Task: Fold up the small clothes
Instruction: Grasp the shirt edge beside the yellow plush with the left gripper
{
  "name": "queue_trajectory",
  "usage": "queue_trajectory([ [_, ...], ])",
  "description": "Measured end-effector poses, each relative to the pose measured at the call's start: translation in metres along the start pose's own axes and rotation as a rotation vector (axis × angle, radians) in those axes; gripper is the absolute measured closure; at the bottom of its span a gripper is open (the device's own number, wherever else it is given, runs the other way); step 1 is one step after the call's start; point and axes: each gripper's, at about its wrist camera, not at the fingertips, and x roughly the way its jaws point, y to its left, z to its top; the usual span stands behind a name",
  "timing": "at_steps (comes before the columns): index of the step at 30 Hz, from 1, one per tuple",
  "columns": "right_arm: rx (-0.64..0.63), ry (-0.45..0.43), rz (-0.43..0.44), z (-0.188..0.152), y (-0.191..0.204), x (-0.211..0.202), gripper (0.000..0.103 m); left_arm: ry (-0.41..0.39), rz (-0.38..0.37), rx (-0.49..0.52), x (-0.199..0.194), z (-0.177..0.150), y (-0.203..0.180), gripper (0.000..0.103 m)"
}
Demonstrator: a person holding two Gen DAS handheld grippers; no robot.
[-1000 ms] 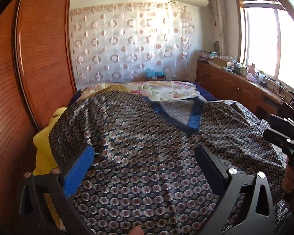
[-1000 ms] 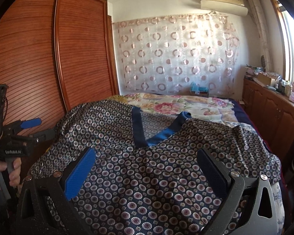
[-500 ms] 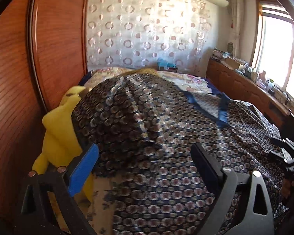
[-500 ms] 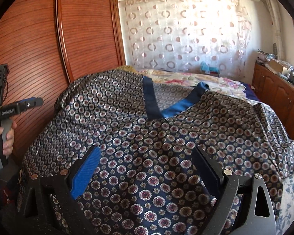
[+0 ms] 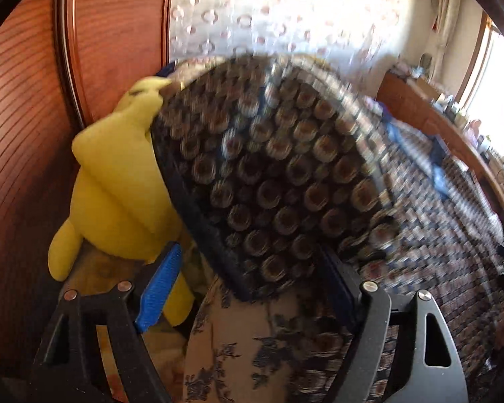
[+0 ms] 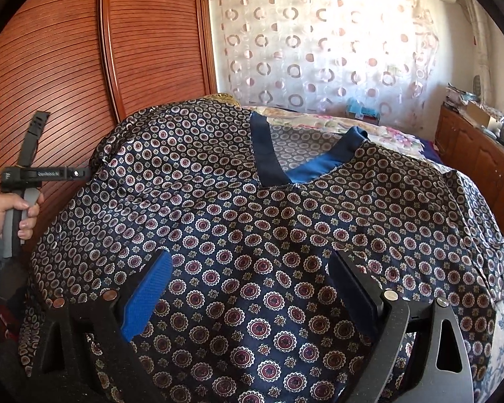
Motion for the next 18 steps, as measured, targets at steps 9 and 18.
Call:
queue_trajectory([
  [9, -0.014, 0.011, -0.006, -0.006, 0.004, 0.006, 0.008, 0.056, -0.121, -0.032, 0.009, -0.003, 0.010, 0.057],
  [18, -0.002, 0.002, -0.001, -0.008, 0.000, 0.004, 0.008, -0.061, -0.055, 0.045, -0.032, 0.009, 0.001, 0.097],
])
